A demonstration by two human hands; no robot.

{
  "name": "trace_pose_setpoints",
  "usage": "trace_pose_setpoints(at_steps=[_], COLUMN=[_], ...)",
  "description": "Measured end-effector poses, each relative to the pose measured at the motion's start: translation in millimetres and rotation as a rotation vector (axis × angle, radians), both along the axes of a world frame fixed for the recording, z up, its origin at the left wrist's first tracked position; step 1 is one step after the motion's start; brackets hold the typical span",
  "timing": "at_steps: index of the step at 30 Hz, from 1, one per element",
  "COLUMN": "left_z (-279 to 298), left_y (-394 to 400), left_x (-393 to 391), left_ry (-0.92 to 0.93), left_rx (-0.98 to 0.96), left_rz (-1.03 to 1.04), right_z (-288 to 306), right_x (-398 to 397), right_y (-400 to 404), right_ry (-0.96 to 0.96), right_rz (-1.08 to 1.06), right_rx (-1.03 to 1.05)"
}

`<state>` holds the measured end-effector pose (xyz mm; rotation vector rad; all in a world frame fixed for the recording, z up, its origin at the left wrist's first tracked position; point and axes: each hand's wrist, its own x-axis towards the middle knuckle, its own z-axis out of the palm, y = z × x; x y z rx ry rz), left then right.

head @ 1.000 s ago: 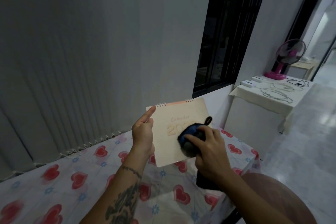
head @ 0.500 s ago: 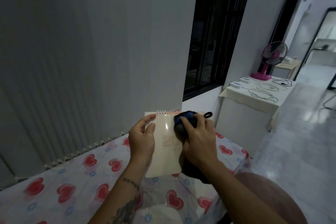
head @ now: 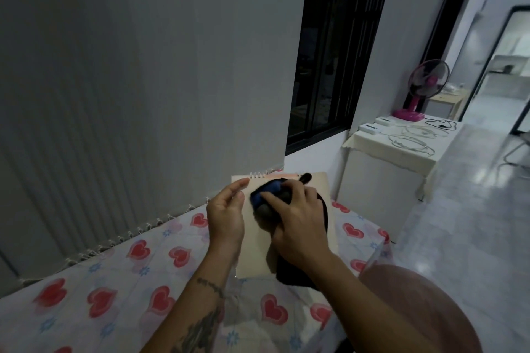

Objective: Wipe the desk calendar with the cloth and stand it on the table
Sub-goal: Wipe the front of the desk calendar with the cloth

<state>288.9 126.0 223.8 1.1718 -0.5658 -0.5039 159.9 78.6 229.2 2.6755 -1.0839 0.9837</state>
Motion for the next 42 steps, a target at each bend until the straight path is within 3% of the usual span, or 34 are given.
trace_pose_setpoints(at_steps=[6, 10, 15, 23, 29, 35, 42], left_z=[2.8, 7.1, 18.5, 27.9, 26.7, 18.1, 7.0], left_y=[5.1, 7.0, 13.9, 20.9, 13.3, 18.1, 20.1], left_x=[-4.4, 0.3, 18.5, 30.6, 22.5, 35.0, 31.3], left_ry=[-0.042, 0.064, 0.099, 0.187, 0.234, 0.298, 0.147], left_rx=[-0.016, -0.047, -0.051, -0.027, -0.018, 0.077, 0.115], left_rz=[0.035, 0.036, 0.139, 0.263, 0.304, 0.334, 0.245], right_z=[16.7, 3.0, -30.8, -34.8, -45.3, -48.2, -25.0], right_x=[1.7, 2.2, -12.4, -32.4, -19.7, -41.6, -50.5], right_y=[-2.4, 25.1, 40.8, 22.7, 40.6, 11.9, -23.9], right_ry=[-0.053, 0.021, 0.085, -0.068, 0.033, -0.056, -0.014], right_rz=[-0.11, 0.068, 0.223, 0.046, 0.277, 0.119, -0.108], right_rx=[0.073, -0.048, -0.009, 0.066, -0.031, 0.048, 0.076])
